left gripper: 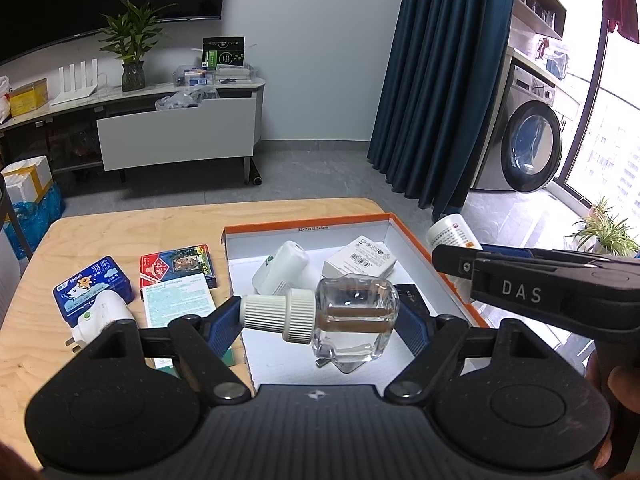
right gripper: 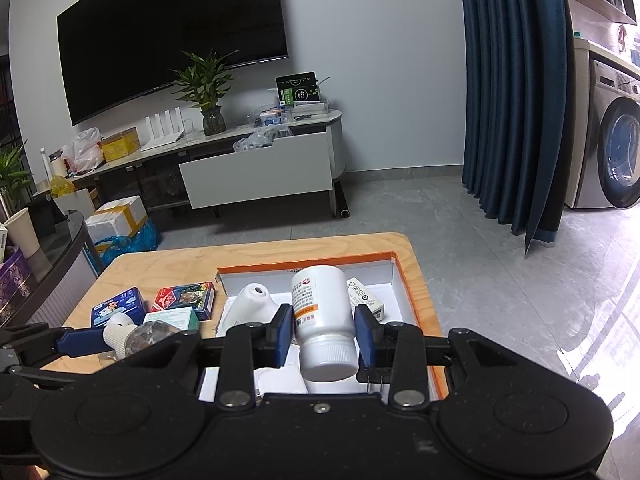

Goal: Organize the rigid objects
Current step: 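Lower both bottles into the white box with both grippers, then open both grippers to release the bottles into the box, then move both grippers back over the table toward the diffuser and blue tin, then grasp the white plug-in diffuser with the right gripper while the left grasps the blue tin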

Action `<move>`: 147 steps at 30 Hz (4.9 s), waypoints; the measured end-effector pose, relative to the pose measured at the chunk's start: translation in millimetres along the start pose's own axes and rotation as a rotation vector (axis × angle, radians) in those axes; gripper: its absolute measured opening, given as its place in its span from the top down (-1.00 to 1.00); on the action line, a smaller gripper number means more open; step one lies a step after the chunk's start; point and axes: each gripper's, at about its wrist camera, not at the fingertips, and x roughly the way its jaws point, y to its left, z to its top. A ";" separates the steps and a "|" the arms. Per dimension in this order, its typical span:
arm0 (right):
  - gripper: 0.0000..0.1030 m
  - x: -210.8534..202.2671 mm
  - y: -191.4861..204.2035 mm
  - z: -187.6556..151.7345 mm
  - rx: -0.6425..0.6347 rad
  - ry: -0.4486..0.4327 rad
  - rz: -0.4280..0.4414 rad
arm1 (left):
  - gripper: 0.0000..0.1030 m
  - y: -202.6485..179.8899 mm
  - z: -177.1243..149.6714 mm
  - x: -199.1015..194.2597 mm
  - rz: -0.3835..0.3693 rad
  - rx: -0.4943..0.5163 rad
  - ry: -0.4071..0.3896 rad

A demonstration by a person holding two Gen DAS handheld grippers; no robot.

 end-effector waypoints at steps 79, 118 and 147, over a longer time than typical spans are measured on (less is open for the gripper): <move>-0.34 29.0 -19.8 5.5 0.034 0.028 -0.031 | -0.79 2.9 -8.2 21.4 -0.015 0.023 0.048; -0.34 48.7 151.9 -35.4 -0.190 0.174 0.205 | -0.79 169.5 -43.7 -55.7 0.255 -0.195 0.042; -0.60 153.0 241.7 -43.3 -0.550 0.237 0.345 | -0.86 231.5 -37.0 -42.4 0.311 -0.210 0.073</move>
